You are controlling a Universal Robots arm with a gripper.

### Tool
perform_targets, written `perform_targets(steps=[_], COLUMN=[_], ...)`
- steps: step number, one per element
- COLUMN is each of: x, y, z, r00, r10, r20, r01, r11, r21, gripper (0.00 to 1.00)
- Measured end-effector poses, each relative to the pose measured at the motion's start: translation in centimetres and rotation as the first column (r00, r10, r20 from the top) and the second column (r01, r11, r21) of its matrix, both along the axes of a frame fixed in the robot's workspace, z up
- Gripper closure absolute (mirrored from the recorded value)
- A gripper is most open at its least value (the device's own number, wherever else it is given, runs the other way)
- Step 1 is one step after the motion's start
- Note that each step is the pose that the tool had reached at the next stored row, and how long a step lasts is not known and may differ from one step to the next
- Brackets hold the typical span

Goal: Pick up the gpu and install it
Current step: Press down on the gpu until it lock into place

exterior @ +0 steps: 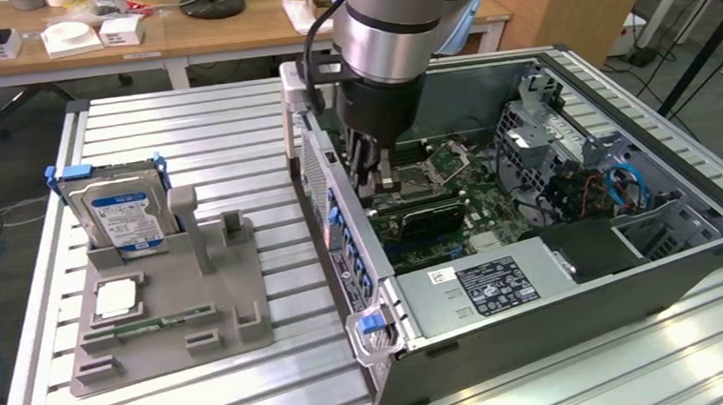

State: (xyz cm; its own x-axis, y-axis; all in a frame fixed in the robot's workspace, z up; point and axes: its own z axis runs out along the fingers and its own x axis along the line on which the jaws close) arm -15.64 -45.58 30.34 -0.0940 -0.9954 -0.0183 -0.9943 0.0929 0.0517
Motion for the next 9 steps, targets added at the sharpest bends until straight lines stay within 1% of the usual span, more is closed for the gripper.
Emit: perform_targets(steps=[4,9], x=[0.0,0.0], y=[-0.01,-0.02], z=[-0.11,-0.18], r00=[1.0,1.0], r10=[0.0,0.0], r20=[0.0,0.0], r01=[0.0,0.0], r11=[1.0,1.0], r21=[-0.0013,-0.0052], gripper=[0.89,0.89])
